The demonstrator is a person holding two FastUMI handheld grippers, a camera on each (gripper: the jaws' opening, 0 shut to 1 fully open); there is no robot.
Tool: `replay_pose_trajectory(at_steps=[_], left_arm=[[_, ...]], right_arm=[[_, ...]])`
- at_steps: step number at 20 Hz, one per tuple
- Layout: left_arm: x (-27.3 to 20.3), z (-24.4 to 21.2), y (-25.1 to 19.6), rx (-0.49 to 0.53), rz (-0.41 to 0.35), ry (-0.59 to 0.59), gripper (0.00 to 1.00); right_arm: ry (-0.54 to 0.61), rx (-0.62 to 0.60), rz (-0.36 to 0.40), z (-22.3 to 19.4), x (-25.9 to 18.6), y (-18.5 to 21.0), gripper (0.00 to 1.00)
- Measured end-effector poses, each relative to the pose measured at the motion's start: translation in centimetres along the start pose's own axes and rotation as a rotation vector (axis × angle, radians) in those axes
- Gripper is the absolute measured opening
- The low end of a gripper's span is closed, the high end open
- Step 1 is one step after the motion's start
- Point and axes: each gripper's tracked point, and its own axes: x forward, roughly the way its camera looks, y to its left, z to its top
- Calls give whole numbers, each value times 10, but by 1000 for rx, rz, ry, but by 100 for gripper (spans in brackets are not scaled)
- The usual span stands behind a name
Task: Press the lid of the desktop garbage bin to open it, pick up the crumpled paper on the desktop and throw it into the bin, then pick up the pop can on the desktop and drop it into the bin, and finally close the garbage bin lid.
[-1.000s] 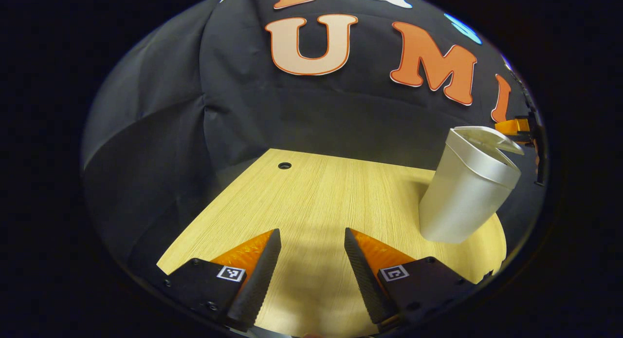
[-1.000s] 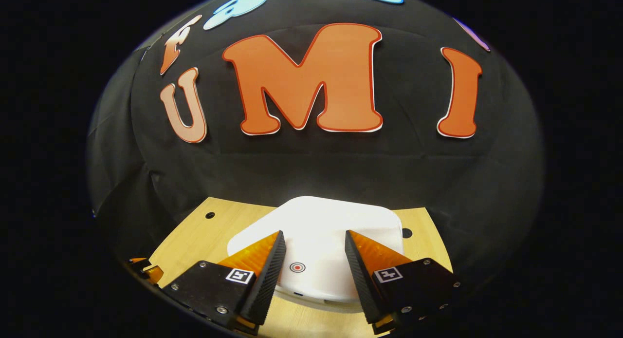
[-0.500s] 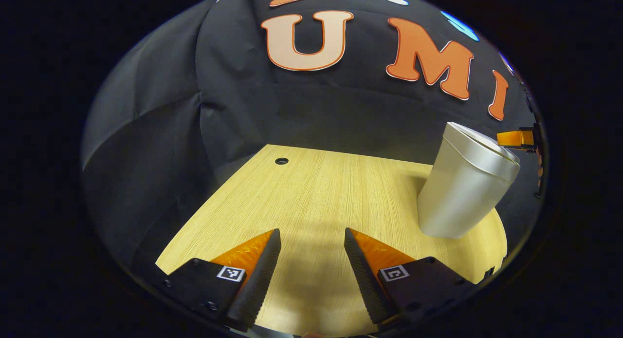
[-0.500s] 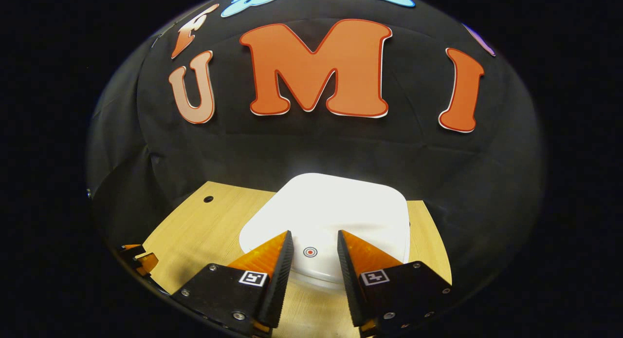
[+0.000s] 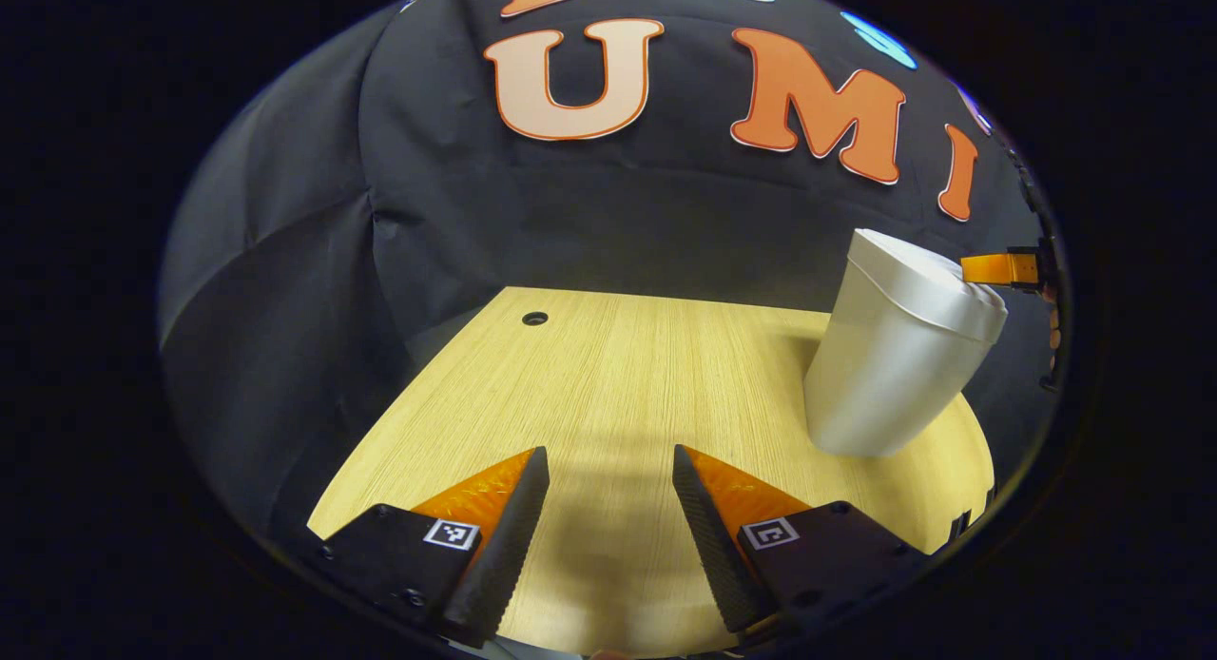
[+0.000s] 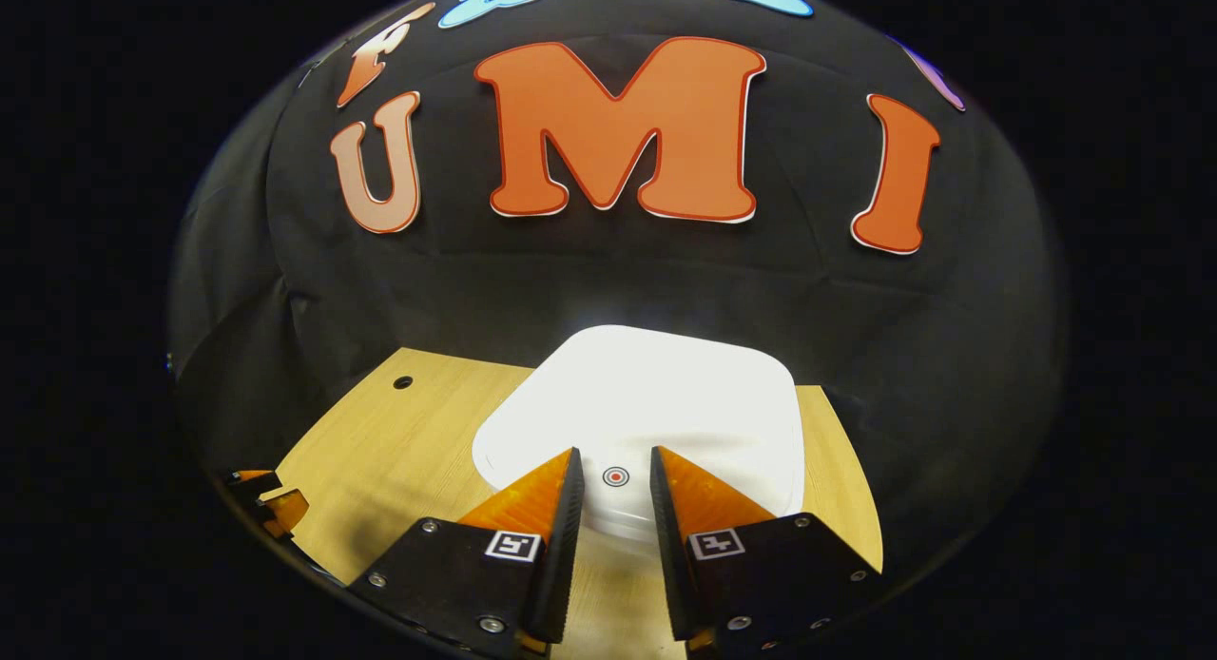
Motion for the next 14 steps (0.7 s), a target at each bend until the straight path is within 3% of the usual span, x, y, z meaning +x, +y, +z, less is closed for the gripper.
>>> replay_pose_trajectory(at_steps=[2,3,14], left_arm=[[-2,5,-1,7,3,-16,84],[-3,9,0,13,6,-24,85],[-24,98,-9,40,4,-219,85]], right_arm=[[6,8,9,-1,0,0,38],[10,9,11,0,-1,0,43],[-36,-42,5,2,-5,3,42]])
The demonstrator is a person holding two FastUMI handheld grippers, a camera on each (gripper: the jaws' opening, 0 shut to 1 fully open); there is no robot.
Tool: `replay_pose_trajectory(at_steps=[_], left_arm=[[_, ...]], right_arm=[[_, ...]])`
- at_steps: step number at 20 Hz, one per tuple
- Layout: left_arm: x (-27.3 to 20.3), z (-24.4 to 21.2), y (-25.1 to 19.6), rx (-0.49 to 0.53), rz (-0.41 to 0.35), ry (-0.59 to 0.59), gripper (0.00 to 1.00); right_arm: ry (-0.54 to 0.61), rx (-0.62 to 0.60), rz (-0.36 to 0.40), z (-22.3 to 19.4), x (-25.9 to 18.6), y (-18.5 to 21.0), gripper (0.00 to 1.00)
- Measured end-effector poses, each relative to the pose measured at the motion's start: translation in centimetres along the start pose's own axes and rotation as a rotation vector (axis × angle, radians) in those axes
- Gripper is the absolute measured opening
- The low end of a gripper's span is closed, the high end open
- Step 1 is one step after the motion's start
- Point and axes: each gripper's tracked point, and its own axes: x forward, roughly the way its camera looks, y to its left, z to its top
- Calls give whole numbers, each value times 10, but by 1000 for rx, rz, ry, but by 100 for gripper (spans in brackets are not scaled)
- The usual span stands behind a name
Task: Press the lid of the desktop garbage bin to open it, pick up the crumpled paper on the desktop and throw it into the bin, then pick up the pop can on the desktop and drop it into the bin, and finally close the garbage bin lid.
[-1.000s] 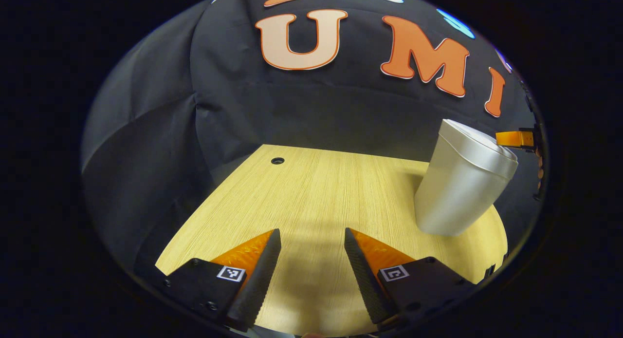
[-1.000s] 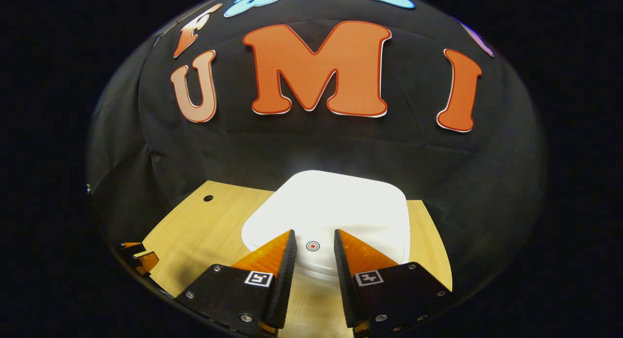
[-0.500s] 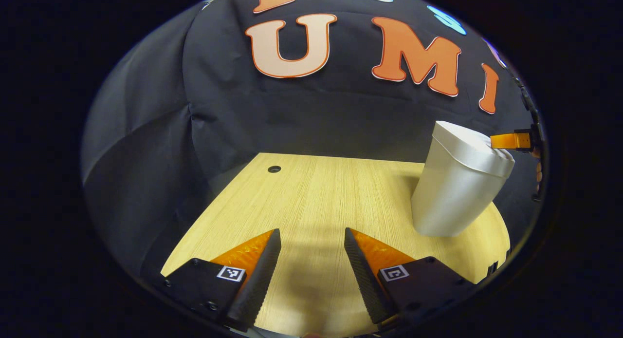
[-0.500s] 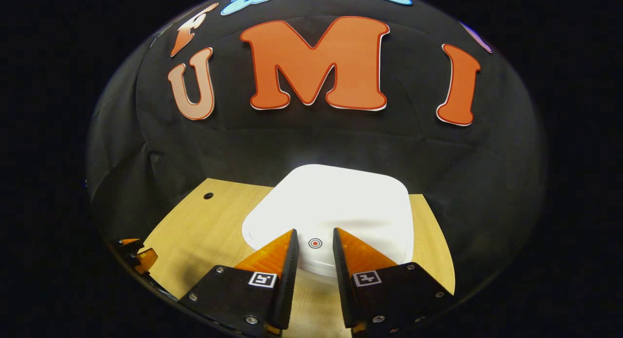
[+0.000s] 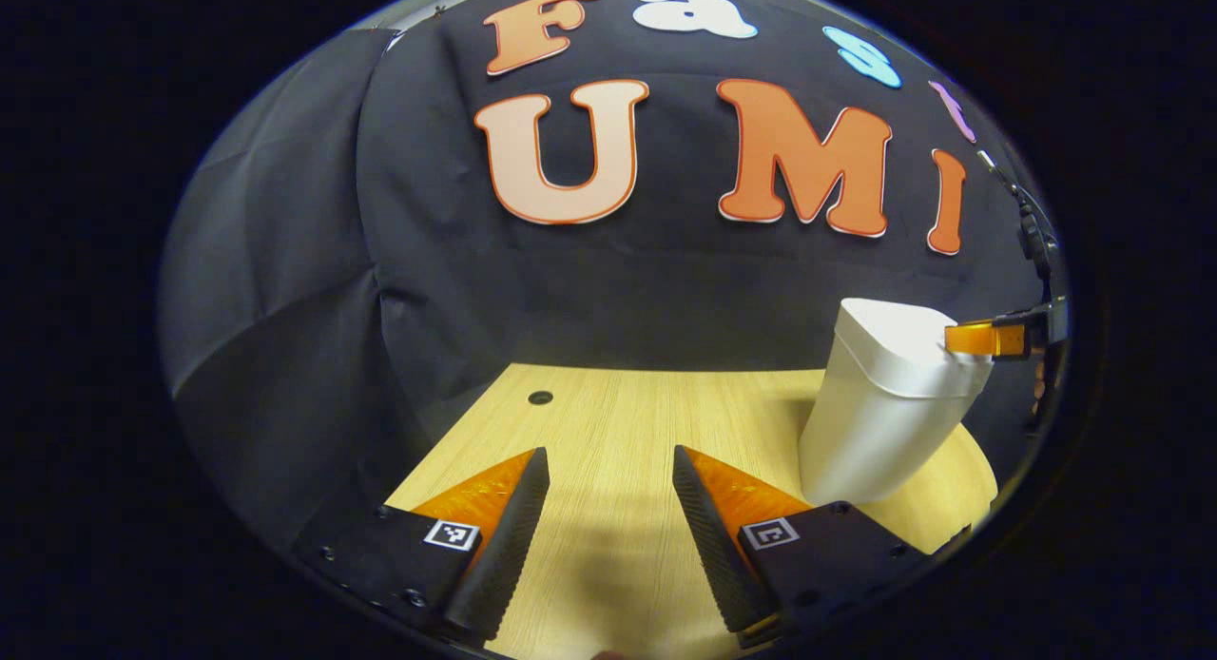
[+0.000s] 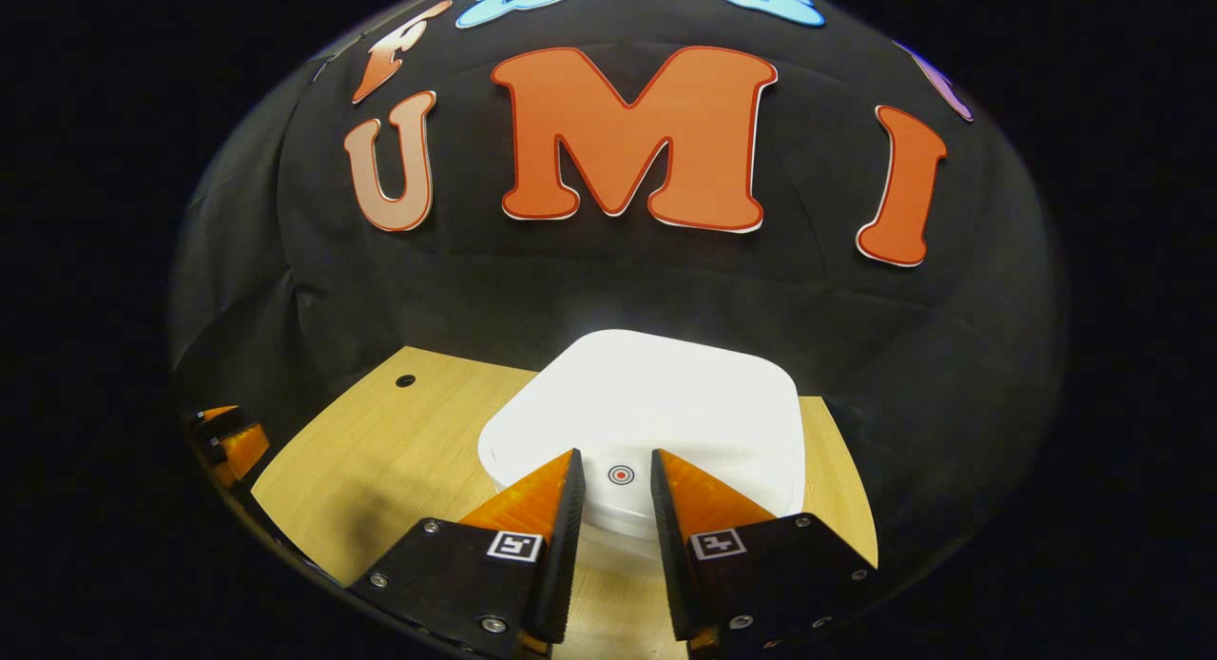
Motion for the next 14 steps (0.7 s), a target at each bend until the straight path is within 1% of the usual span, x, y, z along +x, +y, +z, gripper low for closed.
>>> replay_pose_trajectory(at_steps=[1,3,4,5,6,7,8,9,10,13,14], left_arm=[[4,8,-2,1,-5,-17,84],[3,21,-3,5,-11,-50,85],[2,28,-3,7,-14,-67,85],[2,34,-2,7,-15,-82,85],[1,39,-2,9,-15,-96,84],[2,43,-1,7,-15,-109,85],[2,47,1,4,-16,-119,85],[1,51,2,-1,-17,-131,83],[1,54,4,-4,-15,-145,84],[-1,71,11,-7,-6,-200,85],[-1,76,12,-9,-7,-217,85]], right_arm=[[-4,-4,-9,0,-1,-1,43],[-16,-11,-21,1,-6,-1,48],[-27,-11,-21,1,-9,1,53],[-37,-9,-20,1,-12,2,55],[-55,-5,-17,2,-16,4,61],[-77,-2,-21,4,-19,4,65],[-102,2,-26,8,-24,4,70],[-124,6,-32,10,-28,4,73],[-144,11,-36,12,-32,4,78],[-205,10,-52,18,-44,5,86],[-223,0,-58,19,-49,6,82]])
